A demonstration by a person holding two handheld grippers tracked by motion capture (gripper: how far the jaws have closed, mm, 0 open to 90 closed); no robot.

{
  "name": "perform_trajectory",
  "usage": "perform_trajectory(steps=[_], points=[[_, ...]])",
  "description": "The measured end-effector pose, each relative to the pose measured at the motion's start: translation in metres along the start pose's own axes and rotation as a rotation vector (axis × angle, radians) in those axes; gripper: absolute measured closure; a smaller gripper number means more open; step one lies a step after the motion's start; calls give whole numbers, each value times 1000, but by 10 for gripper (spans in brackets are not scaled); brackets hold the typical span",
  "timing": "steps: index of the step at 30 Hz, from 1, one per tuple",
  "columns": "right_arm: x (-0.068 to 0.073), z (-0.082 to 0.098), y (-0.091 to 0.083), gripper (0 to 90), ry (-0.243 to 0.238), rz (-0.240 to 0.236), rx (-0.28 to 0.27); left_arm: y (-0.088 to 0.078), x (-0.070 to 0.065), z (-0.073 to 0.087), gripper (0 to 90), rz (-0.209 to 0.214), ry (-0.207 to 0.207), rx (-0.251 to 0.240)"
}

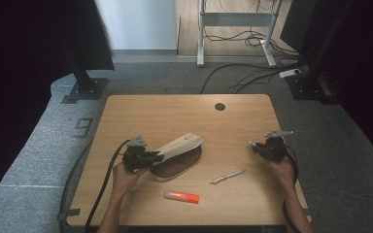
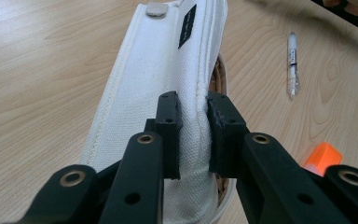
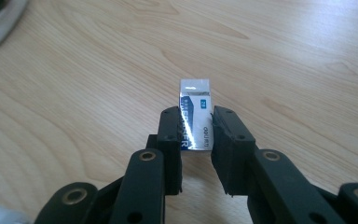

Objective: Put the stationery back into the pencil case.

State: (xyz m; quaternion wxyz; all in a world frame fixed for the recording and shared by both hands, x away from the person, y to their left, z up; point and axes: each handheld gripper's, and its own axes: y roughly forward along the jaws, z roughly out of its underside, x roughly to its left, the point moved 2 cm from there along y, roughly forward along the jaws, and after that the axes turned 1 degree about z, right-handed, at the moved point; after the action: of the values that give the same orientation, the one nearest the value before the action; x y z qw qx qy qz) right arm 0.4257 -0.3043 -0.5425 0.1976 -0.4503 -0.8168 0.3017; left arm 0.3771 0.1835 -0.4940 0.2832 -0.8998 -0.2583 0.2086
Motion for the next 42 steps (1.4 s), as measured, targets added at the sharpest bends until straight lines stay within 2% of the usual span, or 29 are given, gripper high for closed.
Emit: perform_trajectory(steps=[13, 14, 23, 26, 27, 42], points=[[32, -16, -10, 721, -44, -73, -36, -2, 1, 0, 758, -1, -6, -14], [39, -19, -9, 721, -57, -84, -34, -2, 1, 0, 759, 1, -6, -14], [62, -28, -2, 721, -89, -133, -36, -2, 1, 0, 758, 0, -8, -18], [74, -33, 2, 721, -111, -157, -30, -2, 0, 0, 758, 0, -7, -18], [82, -37, 4, 721, -119, -178, -23, -2, 0, 0, 758, 1, -7, -18], [122, -52, 27, 721, -176, -244, 1, -3, 0, 0, 757, 2, -12, -21]])
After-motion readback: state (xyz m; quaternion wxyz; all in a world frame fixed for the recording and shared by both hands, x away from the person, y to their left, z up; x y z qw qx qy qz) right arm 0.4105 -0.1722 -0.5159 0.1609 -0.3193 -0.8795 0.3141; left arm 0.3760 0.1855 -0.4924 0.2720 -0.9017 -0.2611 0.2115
